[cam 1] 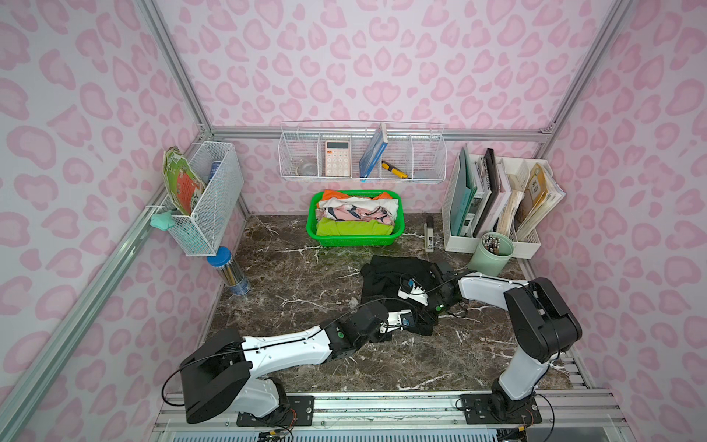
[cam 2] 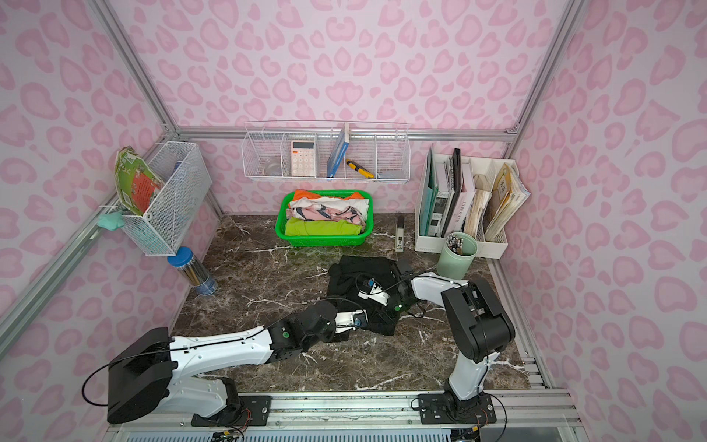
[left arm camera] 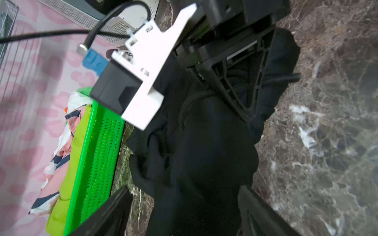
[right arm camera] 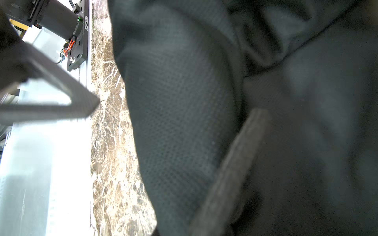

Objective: Roll up the shorts
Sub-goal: Roll the shorts at the center of the board.

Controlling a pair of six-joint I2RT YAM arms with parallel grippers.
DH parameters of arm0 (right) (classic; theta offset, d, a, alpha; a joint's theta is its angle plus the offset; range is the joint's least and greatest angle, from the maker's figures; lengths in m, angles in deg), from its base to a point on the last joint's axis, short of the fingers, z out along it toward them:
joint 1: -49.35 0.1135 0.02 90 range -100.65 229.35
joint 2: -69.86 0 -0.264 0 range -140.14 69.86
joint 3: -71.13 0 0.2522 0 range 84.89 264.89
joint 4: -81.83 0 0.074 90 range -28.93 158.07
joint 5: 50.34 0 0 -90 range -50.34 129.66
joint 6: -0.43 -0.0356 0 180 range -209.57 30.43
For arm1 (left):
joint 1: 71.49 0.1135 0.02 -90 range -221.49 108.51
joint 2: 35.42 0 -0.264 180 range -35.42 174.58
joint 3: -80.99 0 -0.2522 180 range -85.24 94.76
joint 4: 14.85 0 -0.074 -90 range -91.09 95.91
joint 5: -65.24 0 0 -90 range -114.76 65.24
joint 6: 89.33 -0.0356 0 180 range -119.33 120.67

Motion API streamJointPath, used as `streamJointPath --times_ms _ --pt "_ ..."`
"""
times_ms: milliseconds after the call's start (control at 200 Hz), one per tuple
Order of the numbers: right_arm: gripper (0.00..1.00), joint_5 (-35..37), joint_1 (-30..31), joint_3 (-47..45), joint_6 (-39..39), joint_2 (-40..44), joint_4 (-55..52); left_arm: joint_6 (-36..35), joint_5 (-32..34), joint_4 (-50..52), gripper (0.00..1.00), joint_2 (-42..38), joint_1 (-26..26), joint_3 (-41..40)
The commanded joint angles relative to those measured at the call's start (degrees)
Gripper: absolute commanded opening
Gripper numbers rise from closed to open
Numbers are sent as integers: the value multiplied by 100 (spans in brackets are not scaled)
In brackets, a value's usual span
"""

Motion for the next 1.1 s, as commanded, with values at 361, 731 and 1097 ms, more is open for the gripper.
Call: streamJointPath --times_ms 361,731,1097 --pt "0 -83 -75 119 -134 -108 -208 -245 -797 354 89 834 -115 357" --pt "0 -111 -74 105 -137 -83 -187 15 -698 253 82 1539 193 479" --pt "88 263 -252 -72 -733 112 437 426 -861 759 11 1848 462 768"
